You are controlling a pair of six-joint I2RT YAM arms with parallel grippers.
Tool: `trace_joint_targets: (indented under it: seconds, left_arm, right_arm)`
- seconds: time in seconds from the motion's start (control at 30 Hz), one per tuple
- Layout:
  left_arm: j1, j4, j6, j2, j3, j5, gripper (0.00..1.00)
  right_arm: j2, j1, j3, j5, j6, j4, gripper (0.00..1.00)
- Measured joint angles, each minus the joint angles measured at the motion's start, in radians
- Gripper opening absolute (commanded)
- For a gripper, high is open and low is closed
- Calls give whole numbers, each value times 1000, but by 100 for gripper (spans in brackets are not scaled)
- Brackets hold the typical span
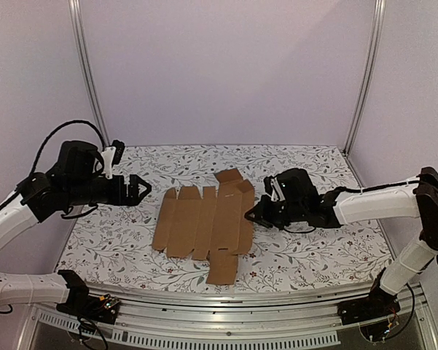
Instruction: Fold the paper box
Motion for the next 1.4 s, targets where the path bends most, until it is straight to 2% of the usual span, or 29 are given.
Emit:
trace_joint_targets:
  seconds: [0.33,0.57,0.73,1.03,1.4]
  left_arm:
    - [0,-47,29,-43,34,-39,99]
    - [0,-59,42,-48,58,-46,100]
    - [0,-59,41,-47,58,-42,99]
    - [0,-32,19,-40,27,-7,100]
    - [-1,60,-44,10,-31,63,99]
  right_arm:
    - [-12,2,431,66,-480,-564,0]
    - [90,2,715,165,-828,-912,0]
    - [216,2,907,301,-1028,-1079,0]
    - [344,17,1003,500,-1339,-1168,0]
    - [374,76,1008,584,-1691,-1147,0]
